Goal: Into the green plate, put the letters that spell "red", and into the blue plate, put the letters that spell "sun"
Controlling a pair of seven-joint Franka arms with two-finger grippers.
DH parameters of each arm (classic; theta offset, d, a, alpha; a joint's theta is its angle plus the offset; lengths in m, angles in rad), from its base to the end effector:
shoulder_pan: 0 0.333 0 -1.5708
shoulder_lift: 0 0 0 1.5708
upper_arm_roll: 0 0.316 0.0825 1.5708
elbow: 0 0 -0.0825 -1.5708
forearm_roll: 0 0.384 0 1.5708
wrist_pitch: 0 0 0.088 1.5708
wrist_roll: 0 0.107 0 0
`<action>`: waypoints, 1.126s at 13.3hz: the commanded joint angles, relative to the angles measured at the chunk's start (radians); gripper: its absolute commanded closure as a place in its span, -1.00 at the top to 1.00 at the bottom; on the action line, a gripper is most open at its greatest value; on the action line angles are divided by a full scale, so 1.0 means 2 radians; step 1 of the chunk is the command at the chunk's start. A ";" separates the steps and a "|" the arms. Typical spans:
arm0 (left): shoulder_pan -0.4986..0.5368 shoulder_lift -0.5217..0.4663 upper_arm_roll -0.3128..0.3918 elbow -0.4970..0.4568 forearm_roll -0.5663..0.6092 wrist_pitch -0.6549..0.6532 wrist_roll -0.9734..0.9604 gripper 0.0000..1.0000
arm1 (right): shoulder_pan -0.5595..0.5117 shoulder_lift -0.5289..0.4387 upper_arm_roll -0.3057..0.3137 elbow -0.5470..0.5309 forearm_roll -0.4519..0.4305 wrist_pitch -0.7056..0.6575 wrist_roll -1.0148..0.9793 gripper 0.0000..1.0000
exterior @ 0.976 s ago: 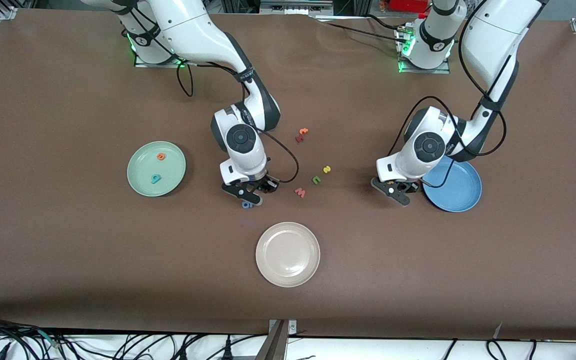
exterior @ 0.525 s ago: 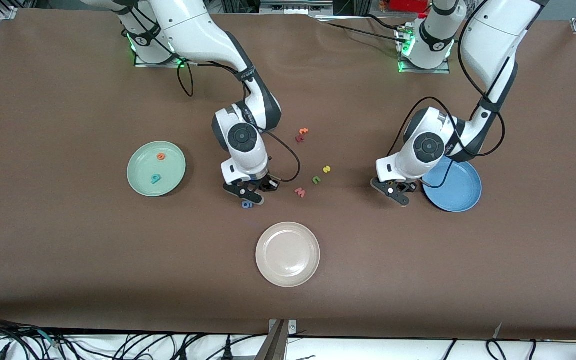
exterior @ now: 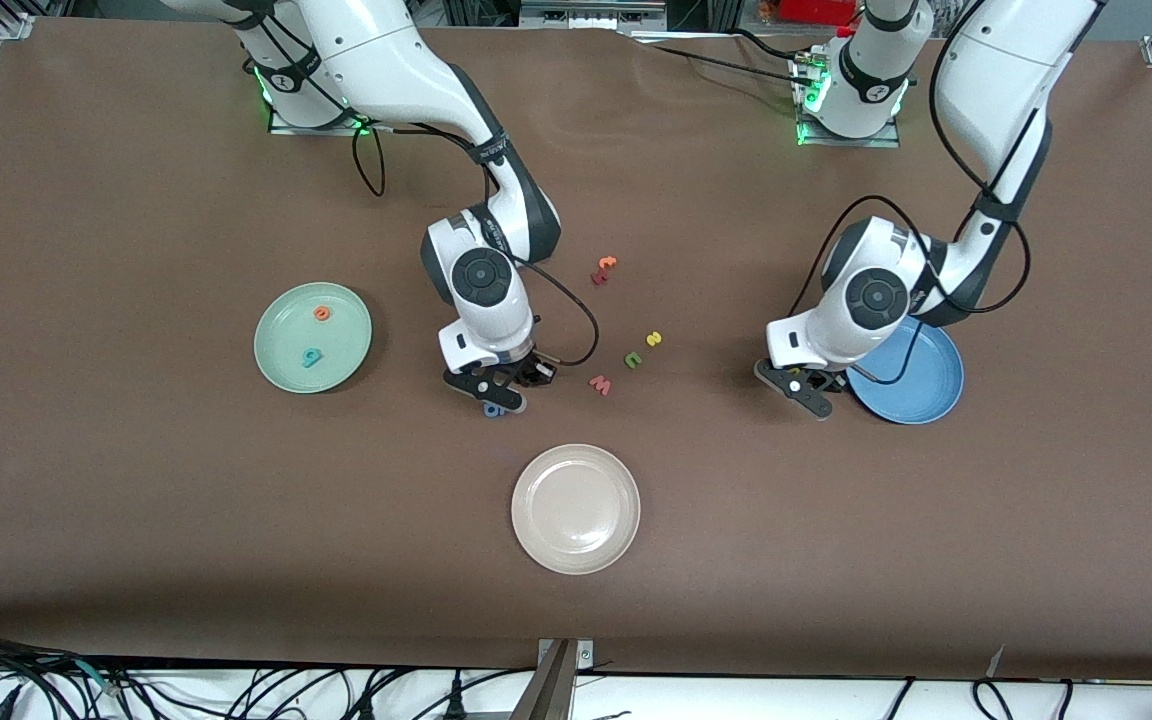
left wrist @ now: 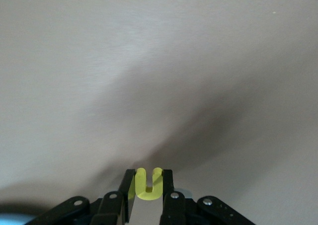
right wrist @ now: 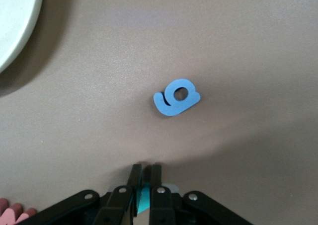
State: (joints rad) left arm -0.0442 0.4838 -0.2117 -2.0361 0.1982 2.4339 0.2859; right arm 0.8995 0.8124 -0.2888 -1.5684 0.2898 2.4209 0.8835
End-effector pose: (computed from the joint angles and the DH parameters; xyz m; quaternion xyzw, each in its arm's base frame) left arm 0.5718 -0.1479 0.2022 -0.9426 0.3319 0.0347 0.0117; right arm 0.5606 0.4308 0.1839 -0.9802 0.1935 -0.0323 0.0259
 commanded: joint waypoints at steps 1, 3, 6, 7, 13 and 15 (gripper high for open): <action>0.036 -0.031 0.004 0.009 -0.009 -0.040 0.085 -0.77 | 0.002 -0.007 -0.004 0.005 -0.001 -0.012 -0.007 -0.83; 0.051 -0.029 0.018 0.009 -0.009 -0.040 0.140 -0.75 | 0.001 -0.014 -0.013 0.005 -0.002 -0.021 -0.012 -0.84; 0.080 -0.025 0.019 0.003 -0.009 -0.039 0.185 -0.64 | 0.001 -0.035 -0.043 0.004 -0.001 -0.076 -0.089 -0.84; 0.082 -0.019 0.019 0.003 -0.009 -0.037 0.186 -0.47 | 0.001 -0.040 -0.056 0.004 -0.001 -0.100 -0.119 -0.84; 0.077 -0.022 0.017 0.003 -0.024 -0.037 0.176 1.00 | 0.000 -0.092 -0.163 -0.069 0.005 -0.172 -0.400 -0.84; 0.049 -0.032 0.014 0.004 -0.058 -0.040 0.156 1.00 | -0.001 -0.124 -0.188 -0.116 0.005 -0.170 -0.469 -0.84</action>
State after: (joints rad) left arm 0.1099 0.4560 -0.1841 -2.0242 0.1415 2.3647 0.6219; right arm 0.8868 0.6599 -0.6321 -1.6759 0.2907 2.0791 0.0773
